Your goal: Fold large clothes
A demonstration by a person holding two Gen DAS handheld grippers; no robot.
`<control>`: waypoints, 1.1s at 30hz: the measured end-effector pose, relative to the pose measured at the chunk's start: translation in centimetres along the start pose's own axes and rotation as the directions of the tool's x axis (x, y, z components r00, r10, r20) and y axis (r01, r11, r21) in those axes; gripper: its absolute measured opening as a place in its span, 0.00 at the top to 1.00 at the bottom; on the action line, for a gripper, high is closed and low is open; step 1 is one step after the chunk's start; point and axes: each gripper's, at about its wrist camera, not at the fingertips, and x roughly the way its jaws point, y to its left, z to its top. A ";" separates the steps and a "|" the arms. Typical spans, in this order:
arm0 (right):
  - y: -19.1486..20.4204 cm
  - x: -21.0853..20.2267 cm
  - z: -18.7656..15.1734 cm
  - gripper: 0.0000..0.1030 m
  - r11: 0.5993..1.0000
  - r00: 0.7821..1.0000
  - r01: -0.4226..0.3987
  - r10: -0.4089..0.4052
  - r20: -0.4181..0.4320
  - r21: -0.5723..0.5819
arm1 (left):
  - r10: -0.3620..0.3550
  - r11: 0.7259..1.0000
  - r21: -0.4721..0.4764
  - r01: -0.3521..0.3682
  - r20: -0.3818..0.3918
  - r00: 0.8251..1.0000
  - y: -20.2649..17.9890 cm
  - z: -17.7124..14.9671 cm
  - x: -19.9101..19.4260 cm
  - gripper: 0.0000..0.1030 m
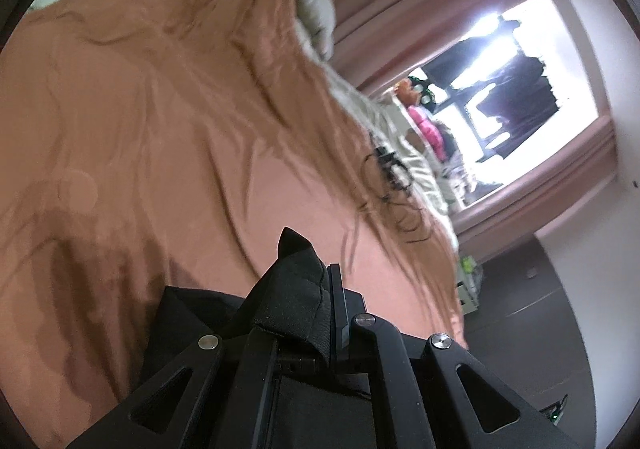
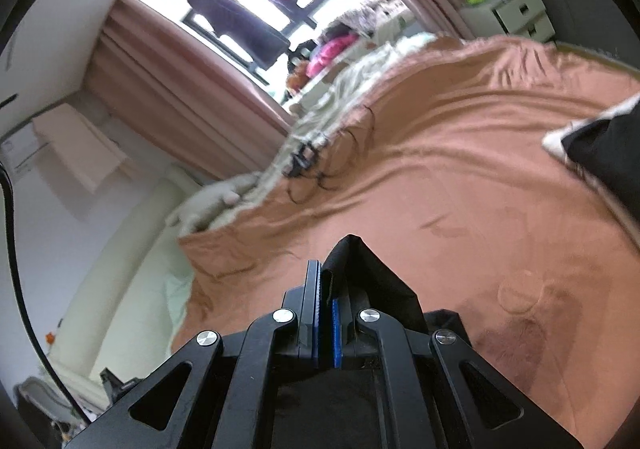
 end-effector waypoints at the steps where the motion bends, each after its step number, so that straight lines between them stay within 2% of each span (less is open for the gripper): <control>1: -0.8 1.1 -0.2 0.95 1.000 1.000 0.014 -0.014 -0.016 0.008 | 0.014 1.000 -0.004 -0.014 -0.011 1.000 0.5 -0.1 0.9 0.98; 8: -4.0 5.5 -1.3 0.95 0.996 0.994 0.083 -0.079 -0.077 0.038 | 0.094 0.995 -0.027 -0.096 -0.084 0.992 3.7 -0.7 5.7 0.98; 10: -4.3 6.3 -1.5 0.94 0.990 0.986 0.143 -0.141 -0.087 0.018 | 0.101 0.994 -0.031 -0.105 -0.111 0.989 4.2 -0.8 6.9 0.98; 12: -4.1 7.0 -1.5 0.75 0.976 0.971 0.216 -0.217 -0.098 -0.016 | 0.133 0.989 -0.036 -0.141 -0.155 0.979 4.6 -0.8 8.2 0.94; 13: -4.0 6.8 -1.4 0.50 0.972 0.968 0.233 -0.234 -0.090 -0.021 | 0.146 0.987 -0.038 -0.155 -0.175 0.974 4.7 -0.7 8.7 0.86; 14: -4.1 6.7 -1.4 0.30 0.970 0.967 0.242 -0.243 -0.074 -0.023 | 0.142 0.988 -0.039 -0.152 -0.189 0.972 4.8 -0.6 8.9 0.79; 15: -4.3 6.4 -1.4 0.28 0.970 0.969 0.242 -0.243 -0.053 -0.023 | 0.133 0.989 -0.037 -0.142 -0.184 0.974 4.8 -0.6 8.7 0.66; 16: -4.3 5.5 -1.4 0.28 0.970 0.969 0.243 -0.244 -0.030 -0.028 | 0.131 0.990 -0.029 -0.138 -0.165 0.977 4.6 -0.6 8.3 0.54; 17: -4.5 5.0 -1.3 0.28 0.968 0.968 0.248 -0.248 -0.027 -0.027 | 0.135 0.990 -0.008 -0.138 -0.134 0.982 4.3 -0.6 7.6 0.48; 19: -5.2 4.0 -1.5 0.28 0.967 0.967 0.254 -0.254 -0.027 -0.014 | 0.140 0.990 0.023 -0.138 -0.093 0.986 3.9 -0.4 6.3 0.28; 21: -6.0 3.4 -1.9 0.28 0.964 0.963 0.265 -0.266 -0.042 -0.011 | 0.142 0.989 0.039 -0.140 -0.059 0.988 3.9 -0.4 4.8 0.26; 23: -6.8 2.5 -2.8 0.28 0.956 0.954 0.291 -0.292 -0.069 -0.021 | 0.166 0.985 0.056 -0.163 -0.059 0.984 4.1 -0.8 3.7 0.26; 28: -8.2 0.7 -5.2 0.28 0.946 0.934 0.319 -0.325 -0.148 -0.064 | 0.228 0.967 0.138 -0.213 -0.105 0.968 5.0 -3.1 1.2 0.26; 33: -9.6 -0.9 -7.9 0.28 0.945 0.919 0.316 -0.328 -0.220 -0.087 | 0.265 0.958 0.157 -0.241 -0.158 0.951 6.9 -5.7 -0.9 0.29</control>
